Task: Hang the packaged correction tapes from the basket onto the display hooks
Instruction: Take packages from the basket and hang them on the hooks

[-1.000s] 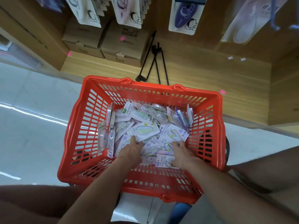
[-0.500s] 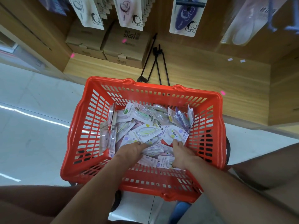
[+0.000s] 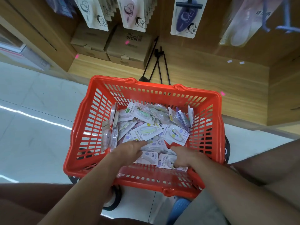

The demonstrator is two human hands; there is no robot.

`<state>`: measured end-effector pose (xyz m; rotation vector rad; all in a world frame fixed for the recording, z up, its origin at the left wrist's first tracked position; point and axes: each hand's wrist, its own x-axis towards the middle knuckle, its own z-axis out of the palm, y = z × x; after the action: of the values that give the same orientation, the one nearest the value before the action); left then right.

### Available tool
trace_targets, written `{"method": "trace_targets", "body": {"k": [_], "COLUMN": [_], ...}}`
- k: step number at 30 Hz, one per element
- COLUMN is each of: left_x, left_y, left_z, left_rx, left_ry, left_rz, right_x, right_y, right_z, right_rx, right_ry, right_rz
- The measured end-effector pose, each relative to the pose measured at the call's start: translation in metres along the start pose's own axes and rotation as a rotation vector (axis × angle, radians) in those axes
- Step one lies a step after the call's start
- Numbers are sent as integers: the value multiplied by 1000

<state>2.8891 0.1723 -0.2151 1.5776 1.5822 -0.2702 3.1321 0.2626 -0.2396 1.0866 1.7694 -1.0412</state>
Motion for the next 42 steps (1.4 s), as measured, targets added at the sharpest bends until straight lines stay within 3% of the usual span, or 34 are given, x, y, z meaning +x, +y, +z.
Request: {"method": "trace_targets", "body": {"k": [7, 12, 14, 20, 28, 37, 42], "left_x": [-11, -16, -17, -14, -1, 6, 5], "left_y": [-14, -15, -13, -7, -2, 10, 18], "left_z": [-14, -17, -15, -8, 3, 4, 0], "left_rx": [-135, -172, -193, -221, -294, 10, 19], "left_ry": [64, 134, 128, 69, -61, -177, -195], "left_rz": [-83, -157, -205, -281, -250, -91, -61], "right_x": [-21, -33, -30, -23, -25, -35, -48], "right_y": [-3, -5, -5, -4, 7, 11, 8], "right_z": [-35, -38, -28, -17, -36, -38, -43], "right_rx": [75, 595, 697, 679, 536, 878, 995], "right_ry": [-62, -14, -27, -17, 142, 101, 100], "right_rz": [4, -24, -20, 0, 119, 149, 124]}}
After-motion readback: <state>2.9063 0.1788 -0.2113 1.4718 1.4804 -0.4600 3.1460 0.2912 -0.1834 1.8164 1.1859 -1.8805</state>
